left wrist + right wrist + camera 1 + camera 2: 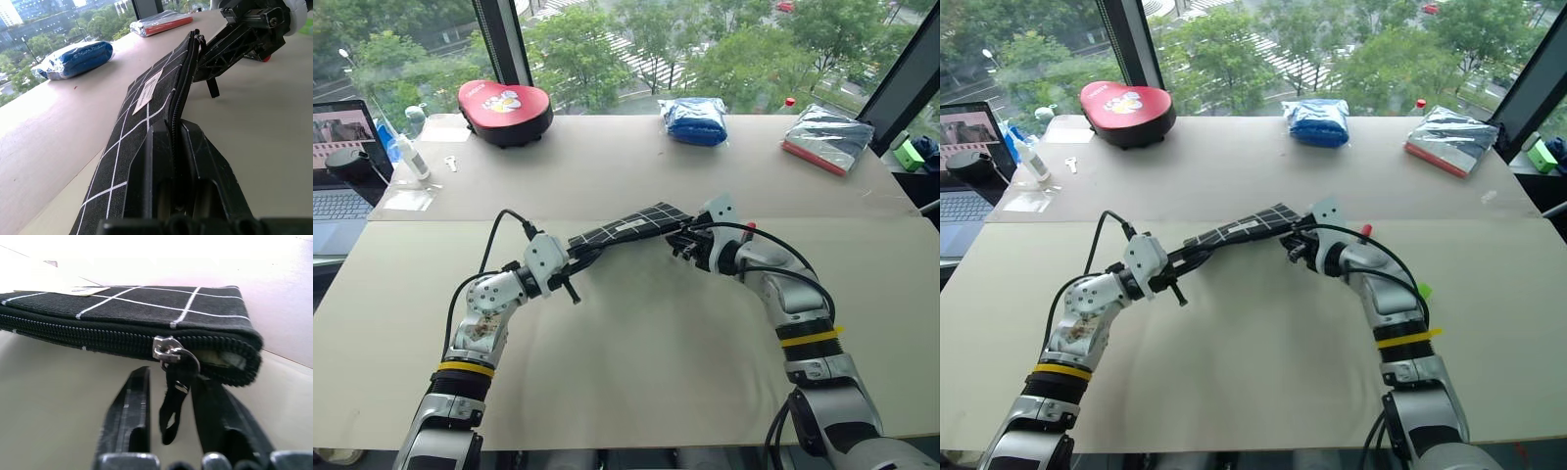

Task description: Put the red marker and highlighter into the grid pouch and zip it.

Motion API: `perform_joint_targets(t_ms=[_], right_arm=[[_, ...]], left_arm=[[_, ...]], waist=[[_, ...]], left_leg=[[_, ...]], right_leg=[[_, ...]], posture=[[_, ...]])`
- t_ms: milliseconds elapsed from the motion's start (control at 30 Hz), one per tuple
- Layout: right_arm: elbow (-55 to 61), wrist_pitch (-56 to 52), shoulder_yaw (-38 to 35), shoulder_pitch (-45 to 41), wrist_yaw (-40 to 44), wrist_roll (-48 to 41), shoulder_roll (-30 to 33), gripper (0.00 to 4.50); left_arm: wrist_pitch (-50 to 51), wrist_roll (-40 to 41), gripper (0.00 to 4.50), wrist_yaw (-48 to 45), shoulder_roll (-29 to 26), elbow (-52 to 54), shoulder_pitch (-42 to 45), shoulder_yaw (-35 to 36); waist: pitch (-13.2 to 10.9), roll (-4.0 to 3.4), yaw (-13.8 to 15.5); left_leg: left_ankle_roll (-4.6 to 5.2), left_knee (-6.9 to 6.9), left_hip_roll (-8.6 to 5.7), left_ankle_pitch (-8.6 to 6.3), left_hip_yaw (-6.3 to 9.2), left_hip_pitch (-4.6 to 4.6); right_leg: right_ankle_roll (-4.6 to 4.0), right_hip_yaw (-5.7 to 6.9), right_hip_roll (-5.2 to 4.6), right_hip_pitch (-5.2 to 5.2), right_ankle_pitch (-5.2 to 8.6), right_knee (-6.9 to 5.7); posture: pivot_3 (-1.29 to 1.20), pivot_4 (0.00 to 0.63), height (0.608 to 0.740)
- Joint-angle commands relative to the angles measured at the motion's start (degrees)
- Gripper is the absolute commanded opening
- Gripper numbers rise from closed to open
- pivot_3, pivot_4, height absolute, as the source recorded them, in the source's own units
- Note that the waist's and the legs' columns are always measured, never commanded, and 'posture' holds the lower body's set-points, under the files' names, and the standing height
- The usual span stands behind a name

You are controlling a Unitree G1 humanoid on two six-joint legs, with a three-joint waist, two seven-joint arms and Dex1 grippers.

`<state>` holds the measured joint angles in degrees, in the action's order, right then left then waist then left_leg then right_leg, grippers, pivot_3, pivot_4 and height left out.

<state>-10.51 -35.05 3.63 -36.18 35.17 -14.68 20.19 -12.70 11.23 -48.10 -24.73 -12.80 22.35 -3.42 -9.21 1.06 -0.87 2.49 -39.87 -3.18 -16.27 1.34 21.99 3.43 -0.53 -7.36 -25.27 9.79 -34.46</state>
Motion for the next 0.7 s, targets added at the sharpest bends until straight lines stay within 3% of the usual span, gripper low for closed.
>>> perform_joint_targets(t_ms=[33, 233, 467, 700], right_arm=[[3.55, 0.82, -0.74, -0.47, 2.23, -1.41, 0.58, 0.06], [2.96, 0.88, 0.37, -1.04, 2.44, 0.03, 0.14, 0.06], [2.66, 1.29, 8.18, -2.90, 2.99, 4.80, -2.09, 0.06], [0.10, 1.56, 8.54, -6.96, 2.89, 5.39, -5.17, 0.06]], left_arm=[[0.89, 0.18, 0.00, 0.93, 0.11, 3.23, 0.19, 0.49], [2.00, -0.08, 0.00, 1.67, 0.22, 4.68, 0.03, 0.32], [2.73, -0.48, 0.00, 1.84, 0.36, 5.23, 0.66, -0.18], [3.12, -0.58, 0.00, 1.56, 0.46, 5.53, 0.97, -0.50]], waist=[[0.00, 0.00, 0.00], [0.00, 0.00, 0.02], [0.00, 0.00, -0.20], [0.00, 0.00, -0.15]], left_leg=[[0.00, 0.00, 0.00, 0.00, 0.00, 0.00], [0.00, 0.00, -0.01, 0.00, 0.00, 0.00], [-0.02, 0.00, -0.01, 0.01, 0.00, -0.01], [-0.06, 0.00, 0.00, 0.04, 0.00, 0.00]], right_leg=[[0.00, 0.00, 0.00, 0.00, 0.00, -0.01], [0.00, 0.00, 0.00, 0.00, 0.00, -0.01], [0.00, 0.00, 0.01, -0.04, 0.00, -0.06], [0.00, -0.01, 0.02, -0.07, 0.00, -0.11]], posture=[[0.00, 0.150, 0.740], [0.00, 0.150, 0.740], [0.00, 0.150, 0.740], [0.00, 0.150, 0.740]])
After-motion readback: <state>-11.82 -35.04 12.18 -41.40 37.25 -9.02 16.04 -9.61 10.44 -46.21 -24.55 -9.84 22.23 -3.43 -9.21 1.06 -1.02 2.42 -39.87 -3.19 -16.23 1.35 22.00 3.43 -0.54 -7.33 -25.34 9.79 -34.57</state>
